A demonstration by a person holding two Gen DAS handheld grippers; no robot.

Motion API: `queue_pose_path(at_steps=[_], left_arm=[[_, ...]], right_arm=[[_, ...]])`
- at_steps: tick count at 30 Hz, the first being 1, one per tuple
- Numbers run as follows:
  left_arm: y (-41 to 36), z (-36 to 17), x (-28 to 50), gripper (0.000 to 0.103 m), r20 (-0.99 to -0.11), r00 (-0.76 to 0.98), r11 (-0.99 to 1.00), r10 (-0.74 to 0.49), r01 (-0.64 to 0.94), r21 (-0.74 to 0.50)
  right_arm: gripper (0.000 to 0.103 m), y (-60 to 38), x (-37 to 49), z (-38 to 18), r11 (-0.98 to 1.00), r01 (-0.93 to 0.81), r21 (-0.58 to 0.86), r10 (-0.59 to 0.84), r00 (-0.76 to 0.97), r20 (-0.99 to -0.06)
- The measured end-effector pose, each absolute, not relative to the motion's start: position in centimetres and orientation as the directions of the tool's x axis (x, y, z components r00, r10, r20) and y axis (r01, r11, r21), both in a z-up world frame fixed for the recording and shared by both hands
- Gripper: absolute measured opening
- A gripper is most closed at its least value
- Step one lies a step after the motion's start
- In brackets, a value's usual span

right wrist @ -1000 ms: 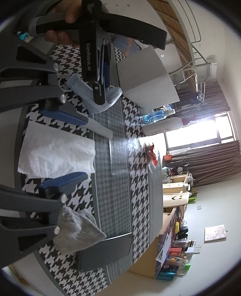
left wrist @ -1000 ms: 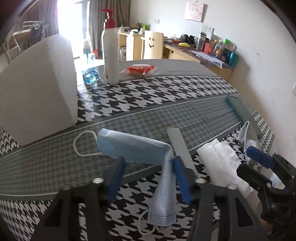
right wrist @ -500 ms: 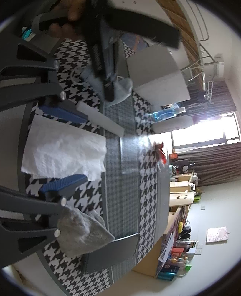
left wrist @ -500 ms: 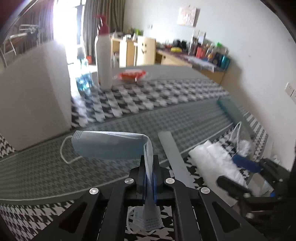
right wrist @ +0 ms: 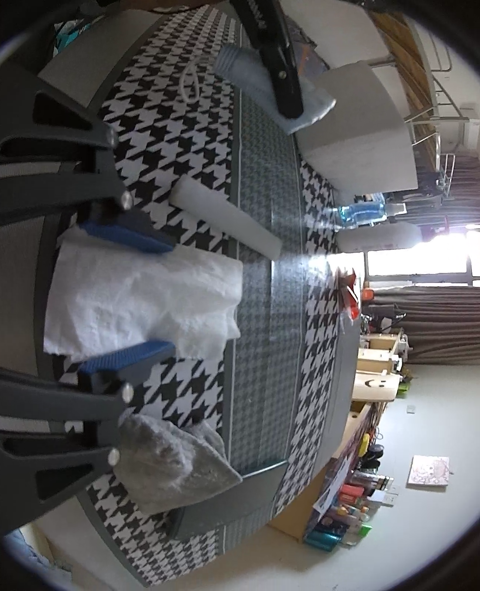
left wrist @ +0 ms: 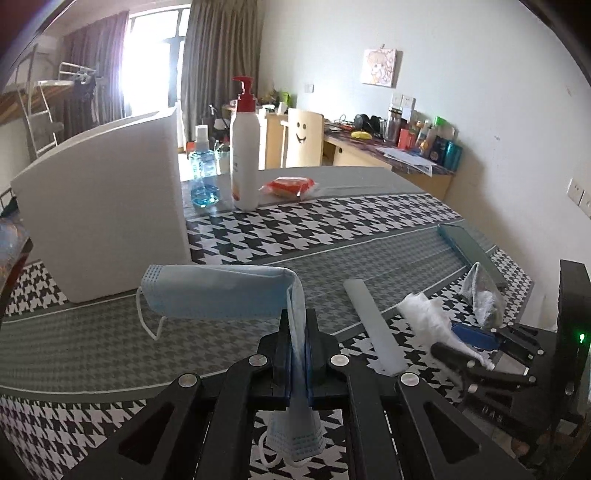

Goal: Organize soft objects

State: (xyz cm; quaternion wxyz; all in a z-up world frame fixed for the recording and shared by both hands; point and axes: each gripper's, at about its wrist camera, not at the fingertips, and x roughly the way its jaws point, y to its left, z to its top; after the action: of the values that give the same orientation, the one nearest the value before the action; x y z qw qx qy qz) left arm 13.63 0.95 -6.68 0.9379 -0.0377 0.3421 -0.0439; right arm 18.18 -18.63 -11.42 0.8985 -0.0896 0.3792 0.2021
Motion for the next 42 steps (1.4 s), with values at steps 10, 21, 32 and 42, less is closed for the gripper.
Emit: queue_pose_path(at_steps=[10, 21, 32, 42], left_arm=[[1.8, -5.6, 12.2, 0.005, -0.596, 0.795, 0.993, -0.115, 0.077, -0.088], [2.6, -2.8, 10.5, 0.005, -0.512, 0.855, 0.997, -0.082, 0.071, -0.04], [3.2, -1.7, 10.7, 0.005, -0.491, 0.869, 0.998, -0.058, 0.062, -0.008], [4.1, 1.1, 11.1, 0.005, -0.436, 0.9, 0.998, -0.022, 0.042, 0.037]], right_arm=[[0.011, -19.0, 17.9, -9.8, 0.903, -0.43, 0.011, 0.318, 0.652, -0.688], [0.011, -16.9, 16.3, -5.0, 0.854, -0.515, 0.073, 0.466, 0.696, -0.547], [0.011, -16.3, 17.0, -3.1, 0.833, -0.545, 0.101, 0.521, 0.707, -0.479], [0.011, -15.3, 17.8, -0.8, 0.807, -0.581, 0.106, 0.565, 0.707, -0.425]])
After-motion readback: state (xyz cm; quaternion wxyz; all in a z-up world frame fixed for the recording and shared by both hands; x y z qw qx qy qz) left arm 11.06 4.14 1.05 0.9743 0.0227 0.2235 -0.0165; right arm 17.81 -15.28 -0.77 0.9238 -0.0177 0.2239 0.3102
